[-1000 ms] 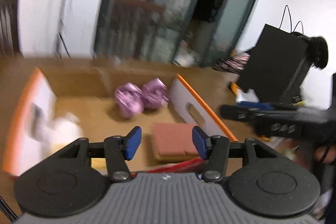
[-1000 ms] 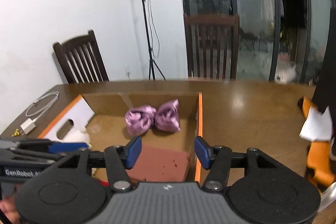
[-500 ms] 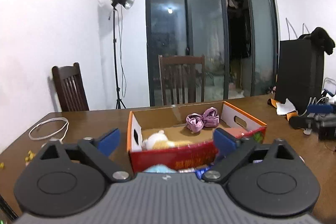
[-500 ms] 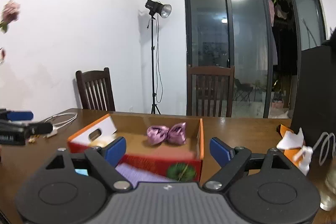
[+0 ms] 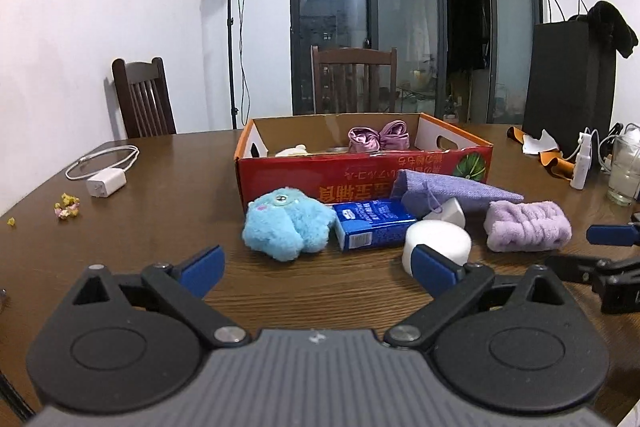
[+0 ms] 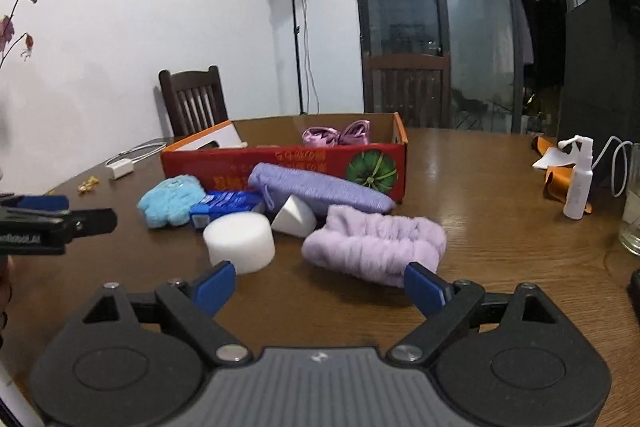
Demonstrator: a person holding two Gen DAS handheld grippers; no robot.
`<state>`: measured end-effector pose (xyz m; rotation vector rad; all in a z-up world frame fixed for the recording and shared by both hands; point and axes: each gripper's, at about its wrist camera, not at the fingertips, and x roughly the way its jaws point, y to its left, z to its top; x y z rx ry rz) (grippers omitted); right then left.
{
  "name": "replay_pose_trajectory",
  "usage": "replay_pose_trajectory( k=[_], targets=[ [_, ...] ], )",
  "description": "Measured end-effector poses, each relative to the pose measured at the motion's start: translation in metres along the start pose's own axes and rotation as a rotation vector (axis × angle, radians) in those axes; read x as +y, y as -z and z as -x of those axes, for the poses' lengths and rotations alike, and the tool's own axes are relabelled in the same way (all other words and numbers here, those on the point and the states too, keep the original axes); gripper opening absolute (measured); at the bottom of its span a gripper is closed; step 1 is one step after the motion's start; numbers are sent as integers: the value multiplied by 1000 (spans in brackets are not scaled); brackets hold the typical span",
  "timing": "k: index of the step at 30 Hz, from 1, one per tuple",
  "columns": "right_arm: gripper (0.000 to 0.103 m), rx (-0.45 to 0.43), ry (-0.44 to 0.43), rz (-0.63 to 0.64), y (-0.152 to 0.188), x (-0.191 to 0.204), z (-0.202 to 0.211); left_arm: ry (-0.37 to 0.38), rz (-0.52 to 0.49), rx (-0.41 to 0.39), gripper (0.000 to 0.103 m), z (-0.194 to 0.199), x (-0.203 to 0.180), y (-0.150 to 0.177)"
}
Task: Organize soft objects
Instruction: 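Return to the pile and grasp the white round sponge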
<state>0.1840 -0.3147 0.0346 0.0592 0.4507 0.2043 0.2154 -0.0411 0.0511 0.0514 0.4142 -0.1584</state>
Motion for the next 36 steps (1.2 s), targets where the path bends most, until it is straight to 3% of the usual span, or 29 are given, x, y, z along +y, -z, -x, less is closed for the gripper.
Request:
replay_pose_trajectory(
  k=[5, 14, 18, 20, 22, 23, 27, 31, 34, 36],
  targets=[
    [91, 9, 5, -3, 2, -3, -7, 11, 8, 24, 102, -7, -6, 0],
    [91, 49, 25, -27, -4, -15, -24, 96, 20, 89, 102, -31, -22, 4],
    [88, 51, -28, -74, -12, -22, -28, 154, 34, 111, 101, -46, -29, 1],
    [78, 51, -63, -102, -17, -23, -31, 198, 67, 133, 95, -54, -28, -3],
    [69, 52, -113, -123, -24, -22, -36, 245, 101, 158, 76, -63, -25, -10],
    [68, 54, -141, -134, -28, -21, -40, 268, 116, 168, 72, -68, -24, -13],
    [53, 99, -239, -218, -40, -20, -69, 353, 219, 231, 41, -91, -15, -20],
    [37, 155, -262, -234, -45, -12, -100, 400, 303, 271, 28, -106, -5, -18],
    [25, 198, -281, -244, -42, -5, -115, 415, 338, 285, 26, -109, -1, -14],
    [24, 198, -286, -251, -40, -3, -115, 419, 343, 282, 25, -107, 0, -12]
  ],
)
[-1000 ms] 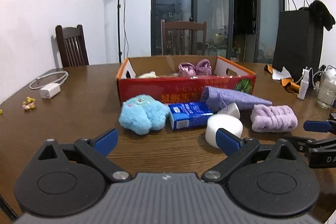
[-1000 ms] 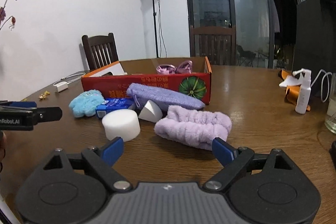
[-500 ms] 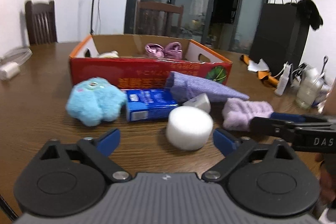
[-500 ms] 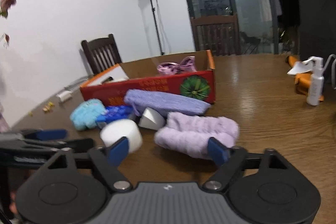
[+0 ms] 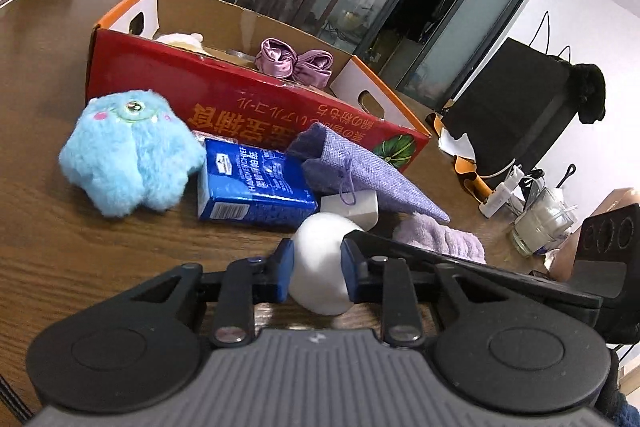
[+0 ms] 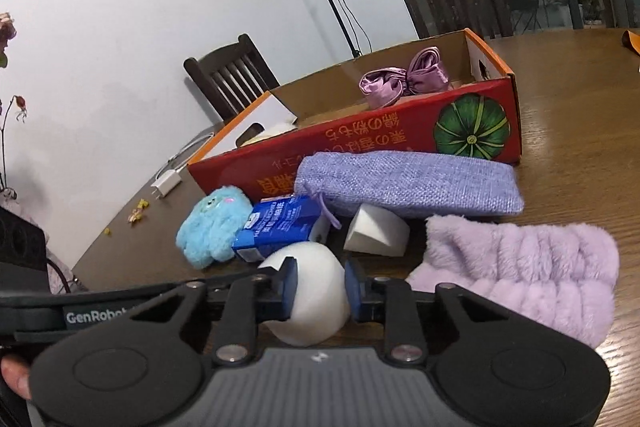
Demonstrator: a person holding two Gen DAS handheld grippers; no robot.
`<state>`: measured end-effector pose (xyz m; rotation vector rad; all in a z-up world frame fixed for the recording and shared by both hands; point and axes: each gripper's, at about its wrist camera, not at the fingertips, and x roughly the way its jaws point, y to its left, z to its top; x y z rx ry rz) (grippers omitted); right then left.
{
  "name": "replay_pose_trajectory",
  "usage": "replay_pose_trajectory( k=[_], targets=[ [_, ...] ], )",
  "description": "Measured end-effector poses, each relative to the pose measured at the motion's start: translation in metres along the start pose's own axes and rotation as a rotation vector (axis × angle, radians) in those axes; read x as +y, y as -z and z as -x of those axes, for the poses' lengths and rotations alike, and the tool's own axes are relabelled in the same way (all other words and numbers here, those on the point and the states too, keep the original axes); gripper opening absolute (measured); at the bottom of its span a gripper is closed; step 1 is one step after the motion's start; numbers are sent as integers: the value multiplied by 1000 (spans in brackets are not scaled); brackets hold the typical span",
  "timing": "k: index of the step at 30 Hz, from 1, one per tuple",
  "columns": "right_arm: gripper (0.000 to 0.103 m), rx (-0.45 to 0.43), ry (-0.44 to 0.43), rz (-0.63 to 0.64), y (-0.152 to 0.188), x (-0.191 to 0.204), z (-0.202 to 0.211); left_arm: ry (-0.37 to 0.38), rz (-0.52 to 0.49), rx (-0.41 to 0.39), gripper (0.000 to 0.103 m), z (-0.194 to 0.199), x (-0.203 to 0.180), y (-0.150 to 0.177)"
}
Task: Organize soft objects
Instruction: 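Return to the pile and grasp the white round sponge, then carry the white round sponge into the box and release it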
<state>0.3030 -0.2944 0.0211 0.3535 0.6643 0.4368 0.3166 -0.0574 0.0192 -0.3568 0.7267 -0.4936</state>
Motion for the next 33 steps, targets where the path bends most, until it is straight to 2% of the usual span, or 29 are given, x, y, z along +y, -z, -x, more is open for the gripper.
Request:
replay_pose_trajectory(
  k=[5, 9, 14, 18, 22, 26, 30, 33],
  targets=[
    [23, 4, -5, 7, 6, 7, 10, 21, -8, -10, 25, 12, -7, 4],
    [23, -56, 3, 47, -4, 19, 33, 65, -36, -65, 25, 25, -21, -10],
    [23, -152, -1, 130, -54, 25, 47, 123, -84, -131, 25, 20, -37, -74],
    [23, -192, 19, 160, -122, 11, 30, 148, -93, -120, 25, -22, -42, -138],
    [23, -128, 87, 144, -182, -20, -17, 141, -17, -20, 25, -94, -30, -190],
    [22, -26, 174, 115, -214, -54, -75, 98, 76, 80, 22, -164, -16, -213],
    [22, 46, 229, 61, -227, -82, -112, 71, 112, 144, 21, -200, -4, -218],
    [24, 84, 286, 77, -227, -88, -126, 33, 79, 143, 21, -203, -2, -220]
  ],
)
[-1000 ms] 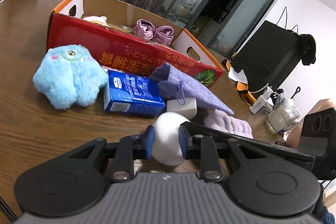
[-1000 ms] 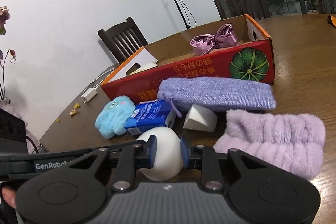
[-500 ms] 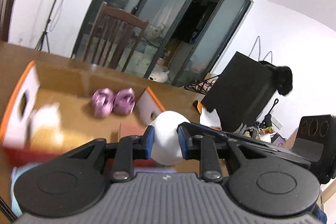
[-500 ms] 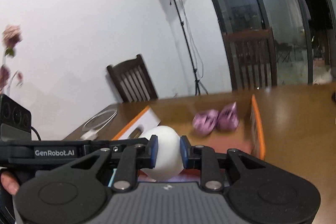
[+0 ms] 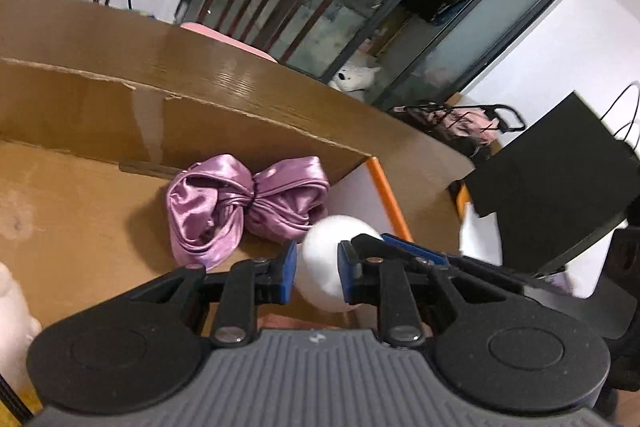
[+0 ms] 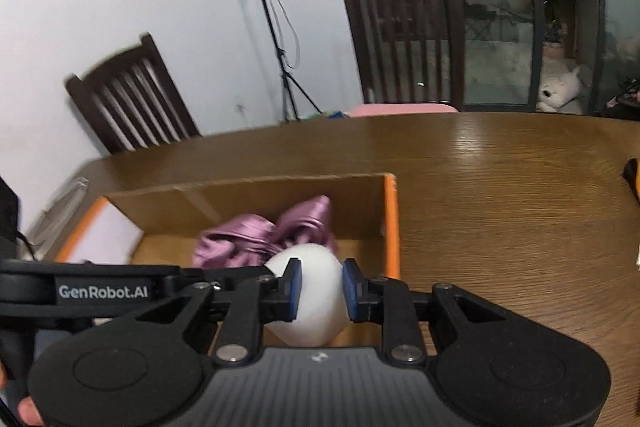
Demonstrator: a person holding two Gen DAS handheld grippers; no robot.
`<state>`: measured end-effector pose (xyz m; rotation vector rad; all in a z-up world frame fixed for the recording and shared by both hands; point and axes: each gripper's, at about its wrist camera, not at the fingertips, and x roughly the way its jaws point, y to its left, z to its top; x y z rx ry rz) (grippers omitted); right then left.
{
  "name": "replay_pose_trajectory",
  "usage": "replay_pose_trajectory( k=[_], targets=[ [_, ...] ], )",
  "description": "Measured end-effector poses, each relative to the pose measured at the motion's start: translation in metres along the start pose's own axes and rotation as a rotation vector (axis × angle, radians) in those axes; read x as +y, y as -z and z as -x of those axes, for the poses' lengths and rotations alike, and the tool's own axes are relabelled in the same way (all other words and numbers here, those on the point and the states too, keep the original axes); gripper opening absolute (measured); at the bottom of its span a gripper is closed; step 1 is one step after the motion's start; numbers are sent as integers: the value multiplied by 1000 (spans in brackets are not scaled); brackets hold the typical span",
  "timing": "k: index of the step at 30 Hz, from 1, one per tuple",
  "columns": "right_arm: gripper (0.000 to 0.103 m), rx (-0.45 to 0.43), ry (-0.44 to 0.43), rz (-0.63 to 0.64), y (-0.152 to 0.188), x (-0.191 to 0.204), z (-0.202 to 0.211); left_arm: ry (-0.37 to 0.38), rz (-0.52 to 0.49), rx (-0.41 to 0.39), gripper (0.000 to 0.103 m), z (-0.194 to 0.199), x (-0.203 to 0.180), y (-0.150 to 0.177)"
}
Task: Organize soft objects
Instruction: 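Carry the white round sponge into the box and release it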
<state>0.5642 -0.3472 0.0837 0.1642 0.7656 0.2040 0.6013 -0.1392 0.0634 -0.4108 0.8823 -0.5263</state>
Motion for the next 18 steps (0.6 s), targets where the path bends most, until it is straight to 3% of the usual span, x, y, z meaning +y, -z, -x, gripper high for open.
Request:
replay_pose_trajectory(
  k=[2, 5, 7, 9, 11, 14, 16, 18],
  targets=[
    [22, 1, 36, 42, 4, 4, -2, -38, -45, -16, 24, 8, -6, 4],
    [33, -9, 50, 63, 7, 7, 4, -71, -101, -47, 37, 25, -10, 13],
    [39, -25, 25, 62, 8, 7, 15, -92, -120, -66, 38, 38, -13, 17],
    [42, -56, 25, 83, 15, 9, 31, -141, -169, -106, 40, 55, -21, 25],
    [45, -99, 40, 122, 27, 14, 55, -205, -219, -153, 47, 73, -29, 36],
    [59, -181, 38, 165, 55, 19, 98, -273, -301, -252, 62, 114, -34, 66],
    [67, -244, 41, 191, 84, 22, 130, -283, -340, -311, 78, 139, -34, 90],
    [75, -293, 35, 212, 118, 25, 156, -290, -357, -358, 83, 163, -33, 119]
  ],
)
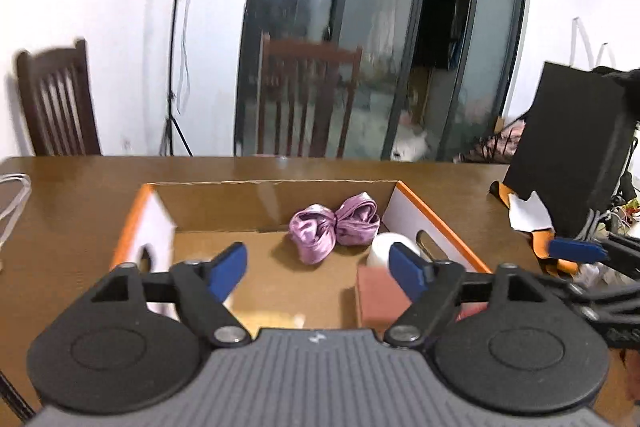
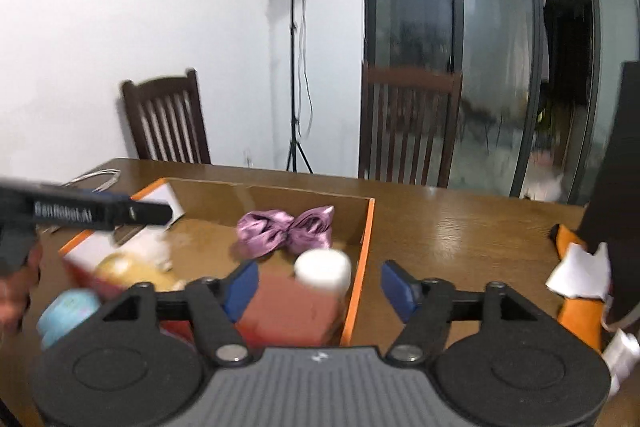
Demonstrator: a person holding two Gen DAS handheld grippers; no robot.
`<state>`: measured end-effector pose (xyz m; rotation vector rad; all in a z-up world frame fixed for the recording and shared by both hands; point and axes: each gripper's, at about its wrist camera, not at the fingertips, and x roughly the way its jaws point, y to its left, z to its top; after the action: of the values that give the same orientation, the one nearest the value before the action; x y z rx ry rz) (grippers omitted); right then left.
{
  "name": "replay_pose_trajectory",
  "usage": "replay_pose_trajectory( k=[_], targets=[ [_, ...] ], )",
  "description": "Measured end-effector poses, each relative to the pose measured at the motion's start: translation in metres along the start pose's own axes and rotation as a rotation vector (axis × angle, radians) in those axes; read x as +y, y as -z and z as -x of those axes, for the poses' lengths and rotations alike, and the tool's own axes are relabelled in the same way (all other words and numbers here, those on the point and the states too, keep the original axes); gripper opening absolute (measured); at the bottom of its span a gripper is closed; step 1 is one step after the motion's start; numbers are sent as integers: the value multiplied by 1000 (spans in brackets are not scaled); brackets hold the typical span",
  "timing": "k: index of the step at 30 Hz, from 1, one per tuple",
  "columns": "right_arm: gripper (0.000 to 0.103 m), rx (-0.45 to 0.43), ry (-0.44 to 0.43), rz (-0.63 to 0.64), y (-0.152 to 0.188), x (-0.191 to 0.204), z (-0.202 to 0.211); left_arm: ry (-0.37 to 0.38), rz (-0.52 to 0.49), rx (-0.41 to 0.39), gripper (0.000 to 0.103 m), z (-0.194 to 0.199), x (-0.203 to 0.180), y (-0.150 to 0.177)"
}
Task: Organize soft objects
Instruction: 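Carry the white round sponge into the box and release it, then withdraw both grippers from the box back toward the pile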
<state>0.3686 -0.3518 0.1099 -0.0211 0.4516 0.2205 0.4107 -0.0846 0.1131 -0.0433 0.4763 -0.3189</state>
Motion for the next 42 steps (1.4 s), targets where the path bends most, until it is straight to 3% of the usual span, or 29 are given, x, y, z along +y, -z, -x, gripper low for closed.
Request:
replay_pose_trajectory(
  k=[3, 11, 16, 20, 24, 29, 42],
  targets=[
    [90, -76, -28, 16, 44, 13, 52, -28, -20, -38, 90, 43, -1, 32],
    [96, -200, -37, 91, 143, 15, 158, -157, -39, -59, 99, 107, -18, 115],
    [97, -274, -26, 183, 157, -25, 210, -170, -47, -9, 101, 108, -30, 127],
    [97, -280, -14, 87, 153, -90, 237, -195, -33, -29, 101, 105, -38, 126],
    [94, -229, -85, 90, 157, -127, 249, -207, -21, -22, 101, 102, -40, 129],
    [94, -230, -186, 42, 161, -146, 250, -240, -27, 6, 101, 96, -38, 135],
    [91, -169, -208, 52, 169, -149, 213, -278, -24, 36, 101, 89, -32, 139]
  ],
)
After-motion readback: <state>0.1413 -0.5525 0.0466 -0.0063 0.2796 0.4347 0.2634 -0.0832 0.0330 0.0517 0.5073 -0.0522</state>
